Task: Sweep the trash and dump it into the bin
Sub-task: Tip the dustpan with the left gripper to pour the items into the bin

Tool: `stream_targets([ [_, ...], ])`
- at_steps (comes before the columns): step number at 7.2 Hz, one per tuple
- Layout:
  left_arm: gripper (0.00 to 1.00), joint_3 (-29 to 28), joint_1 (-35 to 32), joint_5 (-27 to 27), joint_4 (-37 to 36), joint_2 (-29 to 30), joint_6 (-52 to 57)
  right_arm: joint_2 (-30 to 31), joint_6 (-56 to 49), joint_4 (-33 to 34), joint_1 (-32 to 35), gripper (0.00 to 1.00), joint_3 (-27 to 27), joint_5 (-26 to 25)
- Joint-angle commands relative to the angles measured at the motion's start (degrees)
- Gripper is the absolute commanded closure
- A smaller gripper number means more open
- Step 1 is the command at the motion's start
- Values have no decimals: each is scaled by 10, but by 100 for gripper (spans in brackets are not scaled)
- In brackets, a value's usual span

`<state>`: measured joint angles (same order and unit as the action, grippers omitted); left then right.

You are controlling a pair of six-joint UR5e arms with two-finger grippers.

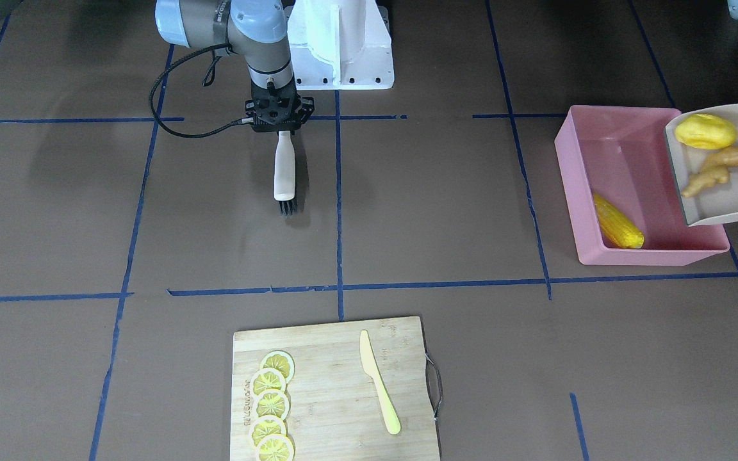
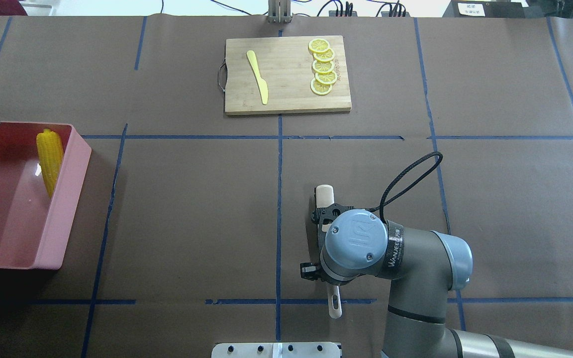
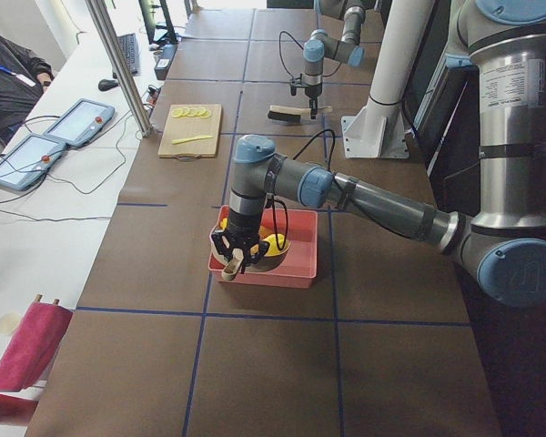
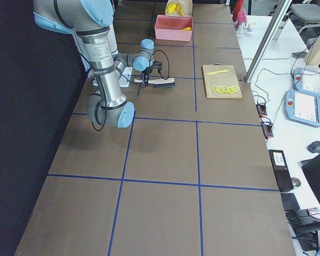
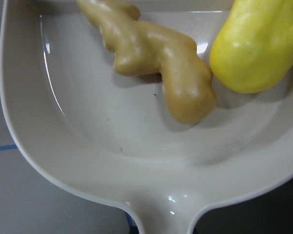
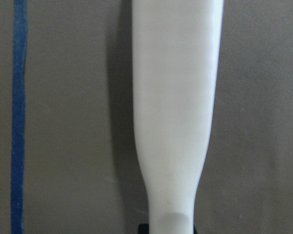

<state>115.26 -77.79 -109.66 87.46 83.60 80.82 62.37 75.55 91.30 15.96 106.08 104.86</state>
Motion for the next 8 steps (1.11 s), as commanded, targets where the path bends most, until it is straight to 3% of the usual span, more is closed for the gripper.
stream_targets([
  [1,100,4,0,13,2,1,7,-1,0,-1,-1,100,0,0],
  [5,100,4,3,17,1,3,13,0,0,-1,-1,100,-1,0],
  [8,100,5,18,70,2,12,14,0,0,-1,-4,100,-1,-1],
])
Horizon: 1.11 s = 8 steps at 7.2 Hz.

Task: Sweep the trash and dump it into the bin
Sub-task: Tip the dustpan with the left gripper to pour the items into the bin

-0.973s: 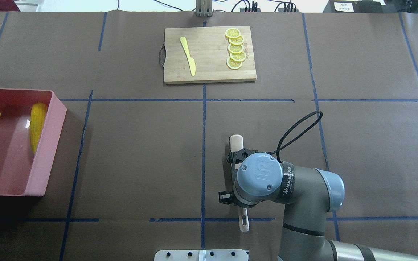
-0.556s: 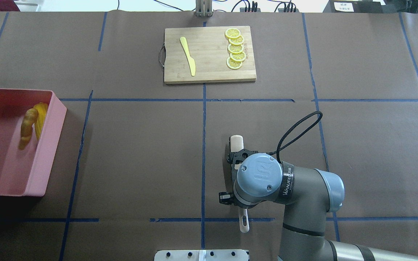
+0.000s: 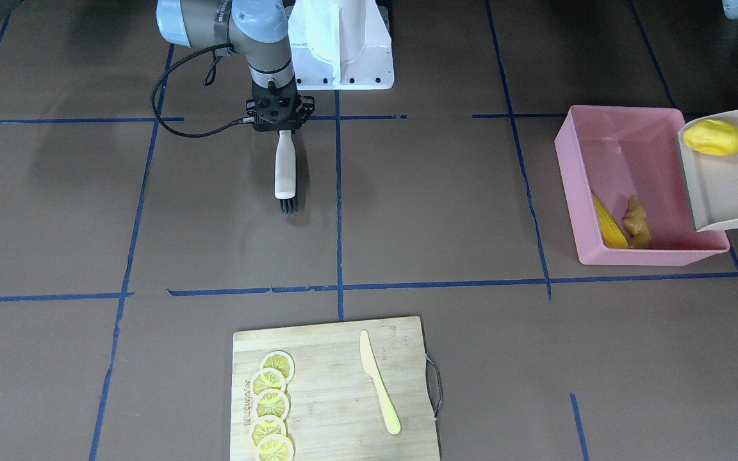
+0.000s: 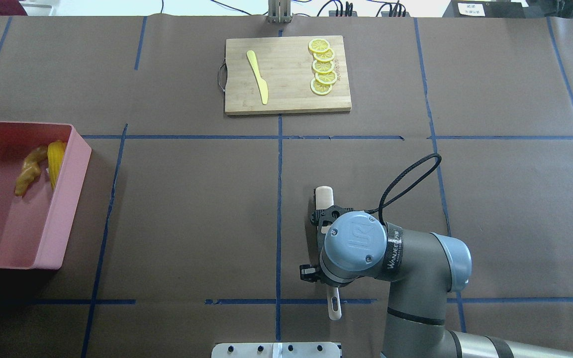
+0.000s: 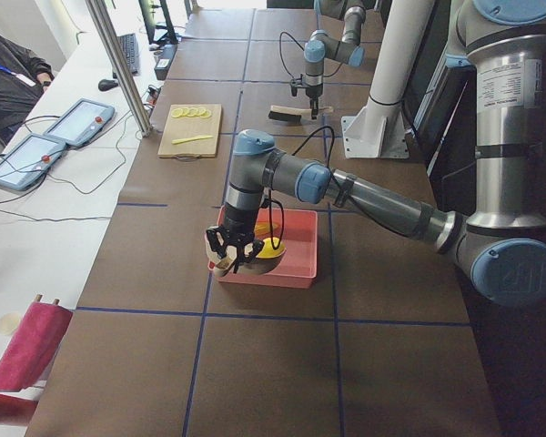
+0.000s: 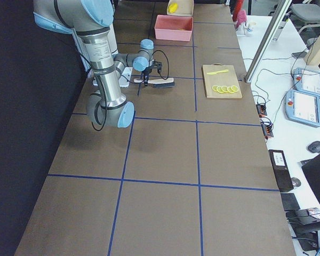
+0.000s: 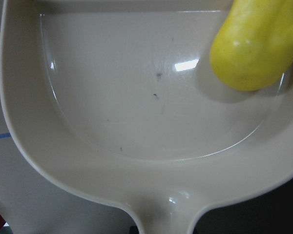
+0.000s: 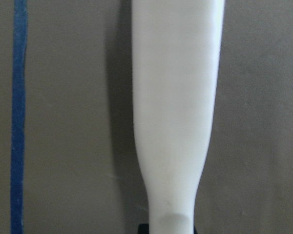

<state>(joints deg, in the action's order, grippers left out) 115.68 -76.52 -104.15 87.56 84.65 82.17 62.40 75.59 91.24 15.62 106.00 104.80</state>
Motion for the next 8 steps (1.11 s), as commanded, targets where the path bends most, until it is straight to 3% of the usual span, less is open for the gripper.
stream_targets([
  [1,100,1,14,29,1,2,0,0,0,1,-1,100,0,0],
  [5,100,1,16,23,2,7,2,0,0,0,0,100,0,0],
  [8,100,-9,16,-98,-1,16,-6,0,2,0,-2,100,1,-7],
])
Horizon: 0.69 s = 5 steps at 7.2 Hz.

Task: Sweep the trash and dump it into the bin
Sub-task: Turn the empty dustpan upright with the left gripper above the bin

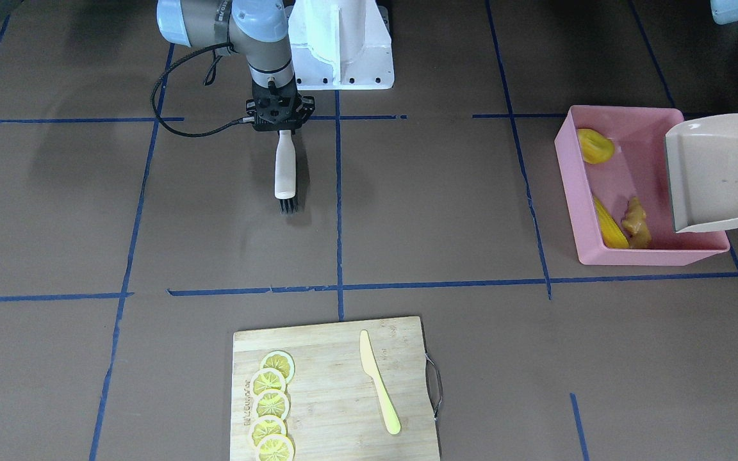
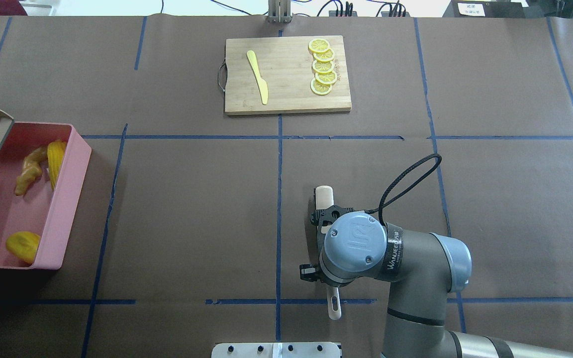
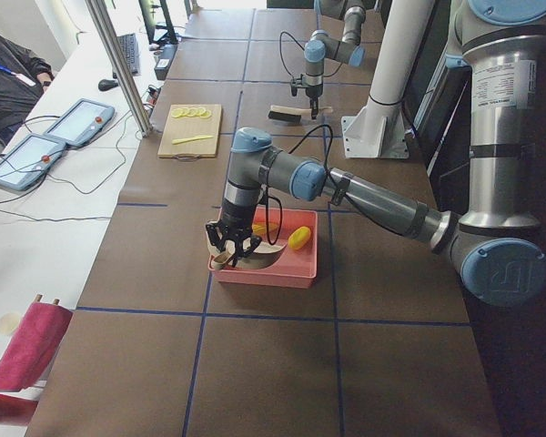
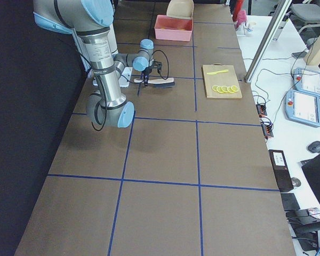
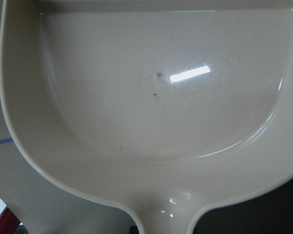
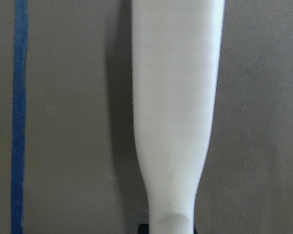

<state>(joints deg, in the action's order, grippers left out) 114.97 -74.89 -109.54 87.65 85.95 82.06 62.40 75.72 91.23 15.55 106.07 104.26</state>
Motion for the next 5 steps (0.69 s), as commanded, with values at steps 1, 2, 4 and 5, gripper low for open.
stream_targets([
  [1,100,-2,-3,-78,-2,3,-8,0,1,0,-1,100,0,-3],
  [2,100,3,-6,-122,-1,3,-55,0,1,0,-1,100,0,-3],
  [4,100,16,-5,-165,4,5,-114,-1,2,0,-2,100,0,-5],
  [5,100,43,-4,-166,4,8,-169,-2,3,0,-3,100,0,-12],
])
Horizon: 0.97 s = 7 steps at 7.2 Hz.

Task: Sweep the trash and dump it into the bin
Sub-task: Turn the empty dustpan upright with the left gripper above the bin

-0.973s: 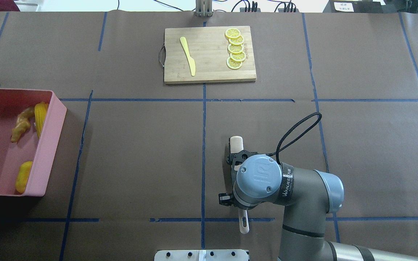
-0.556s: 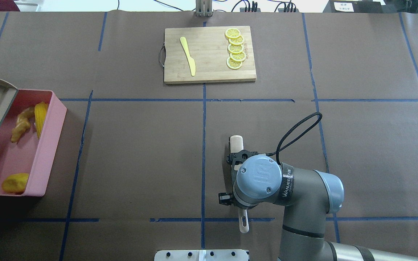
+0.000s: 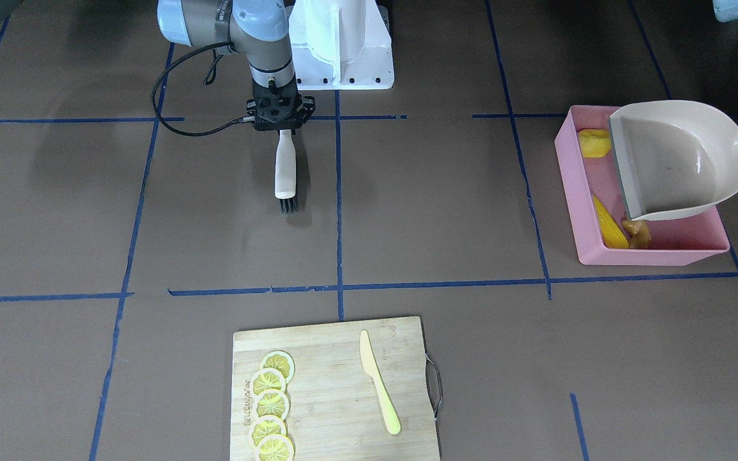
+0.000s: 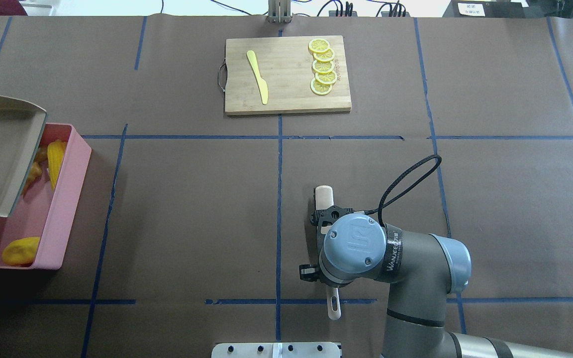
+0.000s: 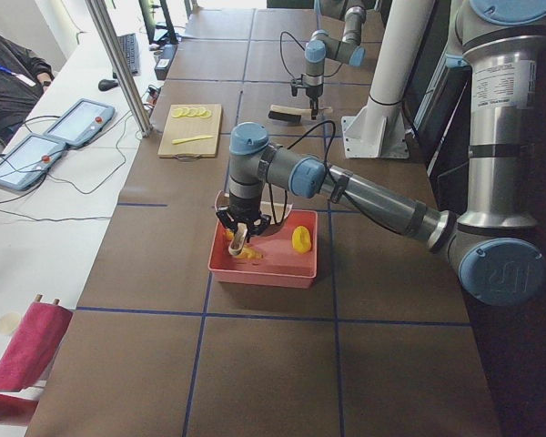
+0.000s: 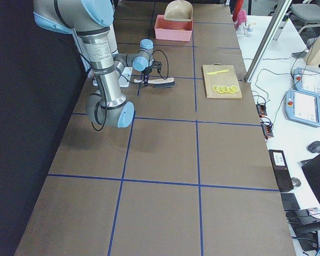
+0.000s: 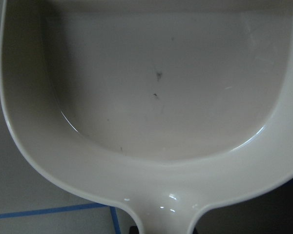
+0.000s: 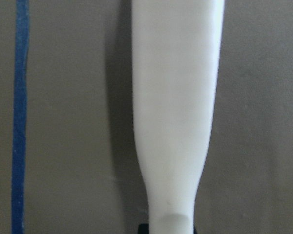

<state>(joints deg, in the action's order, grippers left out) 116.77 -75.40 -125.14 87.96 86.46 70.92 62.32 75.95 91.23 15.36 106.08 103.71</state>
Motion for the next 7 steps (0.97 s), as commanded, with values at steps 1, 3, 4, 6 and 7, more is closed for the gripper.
stream_targets([
  [1,100,41,3,-9,2,9,-112,-1,2,-1,-2,100,0,-8],
  [3,100,42,40,-9,11,34,-180,-1,2,-1,-2,100,0,-8],
  [4,100,42,87,-4,39,37,-244,-1,3,-1,-4,100,0,-8],
  [6,100,40,160,-1,53,68,-346,1,3,-1,-6,100,0,-9],
  [7,100,40,193,0,54,86,-403,-1,-4,-1,-7,100,-1,-8],
])
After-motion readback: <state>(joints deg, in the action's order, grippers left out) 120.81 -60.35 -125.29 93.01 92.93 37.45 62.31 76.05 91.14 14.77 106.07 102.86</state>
